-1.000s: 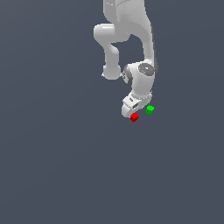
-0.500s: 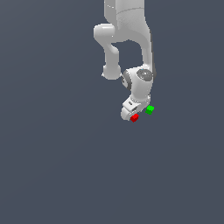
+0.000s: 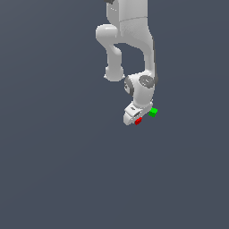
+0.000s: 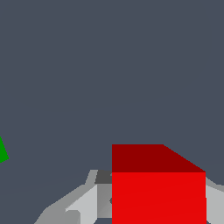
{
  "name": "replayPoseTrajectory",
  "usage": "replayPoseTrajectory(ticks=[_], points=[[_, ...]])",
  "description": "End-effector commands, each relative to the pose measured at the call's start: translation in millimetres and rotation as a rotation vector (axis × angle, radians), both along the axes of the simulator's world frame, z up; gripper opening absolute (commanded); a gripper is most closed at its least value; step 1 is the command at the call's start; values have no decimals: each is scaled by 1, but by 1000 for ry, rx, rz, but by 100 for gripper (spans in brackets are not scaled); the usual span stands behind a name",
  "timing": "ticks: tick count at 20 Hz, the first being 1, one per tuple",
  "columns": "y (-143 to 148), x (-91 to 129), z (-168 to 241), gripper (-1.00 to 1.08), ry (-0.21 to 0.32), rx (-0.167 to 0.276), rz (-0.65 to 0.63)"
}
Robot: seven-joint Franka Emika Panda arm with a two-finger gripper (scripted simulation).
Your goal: Stack the red cube on top of the green cube.
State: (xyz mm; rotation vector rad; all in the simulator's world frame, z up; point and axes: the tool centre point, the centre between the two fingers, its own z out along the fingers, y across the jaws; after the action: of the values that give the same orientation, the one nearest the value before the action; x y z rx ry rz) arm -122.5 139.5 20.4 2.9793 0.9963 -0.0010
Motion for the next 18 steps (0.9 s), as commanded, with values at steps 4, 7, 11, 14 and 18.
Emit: replayPoseTrajectory(ticks=[4, 7, 11, 14, 18], points=[[0, 0, -1, -100, -1, 0, 0], [0, 0, -1, -100, -1, 0, 0], [0, 0, 1, -100, -1, 0, 0], [0, 0, 6, -100, -1, 0, 0], [0, 0, 20, -100, -1, -1, 0]])
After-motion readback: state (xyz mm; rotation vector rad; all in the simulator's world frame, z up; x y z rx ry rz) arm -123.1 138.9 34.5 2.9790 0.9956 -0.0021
